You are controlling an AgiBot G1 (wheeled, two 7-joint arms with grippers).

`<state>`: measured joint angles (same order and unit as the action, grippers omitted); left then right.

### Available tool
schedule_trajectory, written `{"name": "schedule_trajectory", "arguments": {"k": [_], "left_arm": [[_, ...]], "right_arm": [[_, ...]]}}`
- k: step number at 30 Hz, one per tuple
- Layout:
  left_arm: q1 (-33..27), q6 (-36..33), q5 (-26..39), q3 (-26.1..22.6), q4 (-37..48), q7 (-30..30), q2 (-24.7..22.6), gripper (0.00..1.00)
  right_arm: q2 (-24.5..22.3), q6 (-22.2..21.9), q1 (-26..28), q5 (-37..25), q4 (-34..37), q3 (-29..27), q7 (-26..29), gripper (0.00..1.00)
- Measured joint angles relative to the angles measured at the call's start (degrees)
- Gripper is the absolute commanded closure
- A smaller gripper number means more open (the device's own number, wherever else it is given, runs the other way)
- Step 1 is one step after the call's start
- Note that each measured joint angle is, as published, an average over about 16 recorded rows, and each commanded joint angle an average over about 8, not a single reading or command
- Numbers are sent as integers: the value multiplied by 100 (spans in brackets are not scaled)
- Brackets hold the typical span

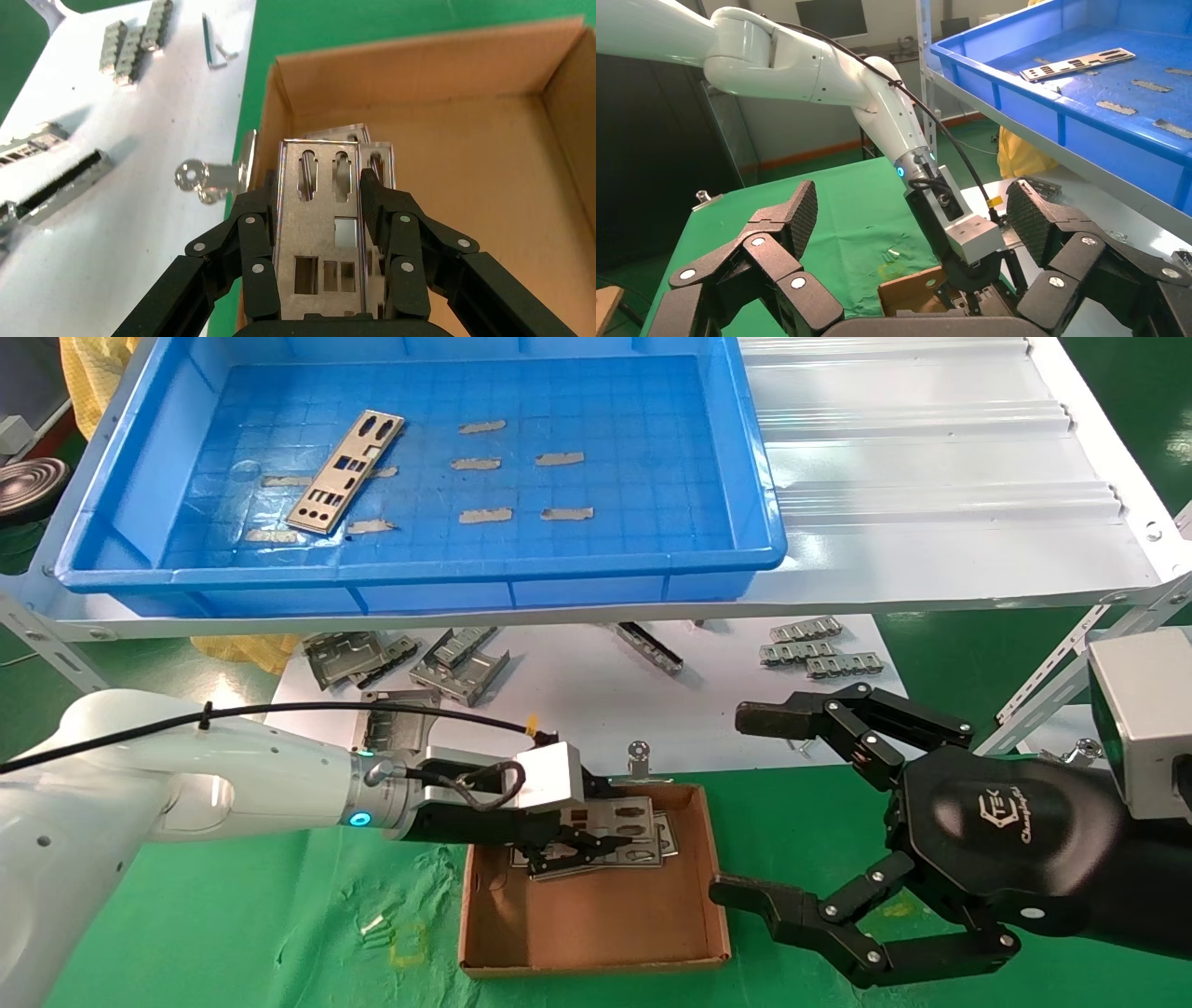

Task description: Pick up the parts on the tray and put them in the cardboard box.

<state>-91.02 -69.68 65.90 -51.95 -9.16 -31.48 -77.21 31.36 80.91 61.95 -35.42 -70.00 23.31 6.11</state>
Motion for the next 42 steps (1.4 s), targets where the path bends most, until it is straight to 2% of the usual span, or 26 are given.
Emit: {"name": "schedule_trajectory", "arguments": {"k": [2, 3, 9, 10, 11, 26, 42], "left_arm": [[6, 4, -24, -2, -23, 8, -5, 98], [10, 8, -32, -6, -35, 11, -7, 90], [35, 59, -61, -48, -116, 24, -15, 16], [39, 73, -63, -58, -128, 25, -16, 5], [43, 87, -64, -68, -139, 25, -16, 1], [38, 147, -111, -207, -245, 21, -3, 0], [-106, -342, -422, -128, 67, 171, 82, 0]], "right_arm": [[0, 0, 0, 0, 0, 0, 0, 0], [0, 0, 0, 0, 0, 0, 0, 0], [0, 0, 0, 0, 0, 0, 0, 0], [0, 0, 0, 0, 0, 0, 0, 0], [0, 0, 0, 0, 0, 0, 0, 0], [0, 0, 0, 0, 0, 0, 0, 0], [0, 0, 0, 0, 0, 0, 0, 0]]}}
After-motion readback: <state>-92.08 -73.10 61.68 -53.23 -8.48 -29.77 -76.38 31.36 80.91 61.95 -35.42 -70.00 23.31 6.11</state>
